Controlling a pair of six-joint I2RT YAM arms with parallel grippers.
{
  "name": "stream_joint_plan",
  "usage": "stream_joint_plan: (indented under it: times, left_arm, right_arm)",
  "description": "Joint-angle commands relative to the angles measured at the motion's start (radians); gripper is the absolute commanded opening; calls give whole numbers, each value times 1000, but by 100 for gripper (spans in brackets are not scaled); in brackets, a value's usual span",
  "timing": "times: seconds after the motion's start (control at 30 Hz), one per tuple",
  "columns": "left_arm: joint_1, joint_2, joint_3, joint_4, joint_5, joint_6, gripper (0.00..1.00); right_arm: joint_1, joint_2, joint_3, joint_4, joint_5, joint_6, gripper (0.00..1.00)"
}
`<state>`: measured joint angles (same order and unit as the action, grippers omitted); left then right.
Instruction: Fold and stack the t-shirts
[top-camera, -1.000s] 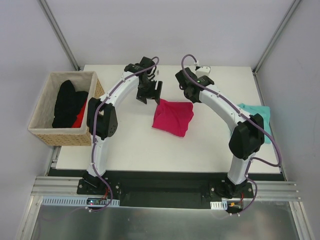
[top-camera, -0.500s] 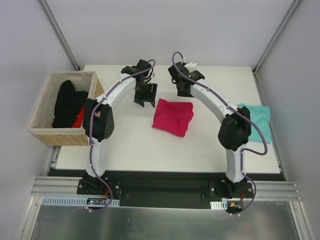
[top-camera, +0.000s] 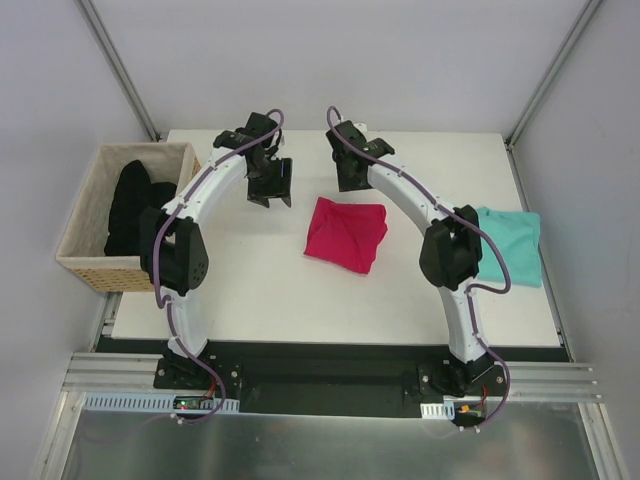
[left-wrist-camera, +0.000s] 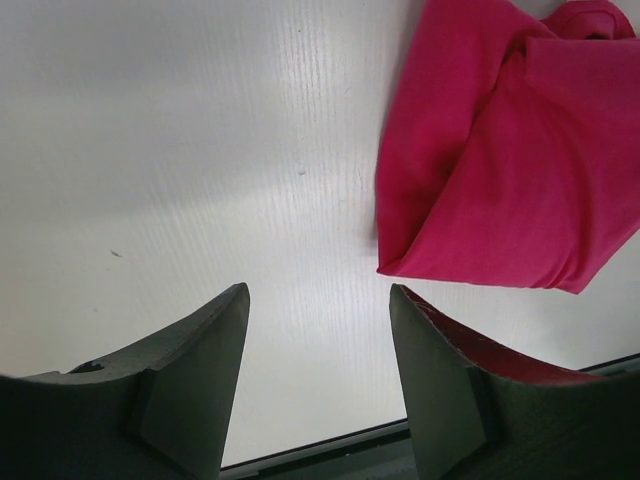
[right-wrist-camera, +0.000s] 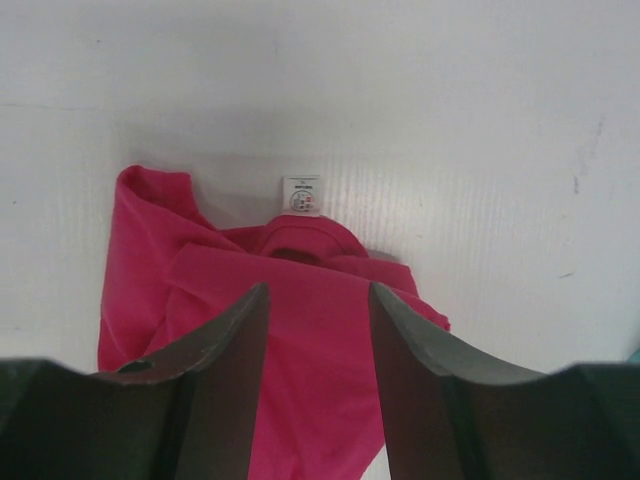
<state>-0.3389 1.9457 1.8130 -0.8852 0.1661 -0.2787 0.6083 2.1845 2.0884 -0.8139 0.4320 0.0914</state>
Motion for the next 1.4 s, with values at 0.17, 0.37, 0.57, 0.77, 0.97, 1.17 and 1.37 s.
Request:
stream_joint_plan:
  times: [0.17,0.37,0.57,0.77,0.97,1.17,1.37]
  left_arm:
    - [8,-108,-49,5,-37,-11,58]
    - [8,-119,-69,6,-40,-17,58]
    - [8,-125,-83,8,-45,-22,58]
    - [8,-125,-92,11,-45,-31,58]
    - [9,-128,-99,17,-48,-36,58]
    - [9,-143,-113,20,-57,-40,58]
    - [11,-140,-103,20,-59,-36,58]
  right_arm:
    - [-5,32,-1,85,-272,-64,45]
    - [-7,38,-21,110,-364,-84,46]
    - [-8,43,-42,124,-404,-87,48]
    - [-8,46,-59,121,-421,-110,48]
    - [-8,52,-73,122,-423,-120,44]
    - [-12,69,-73,122,-421,-124,41]
    - [-19,90,-41,102,-414,-125,40]
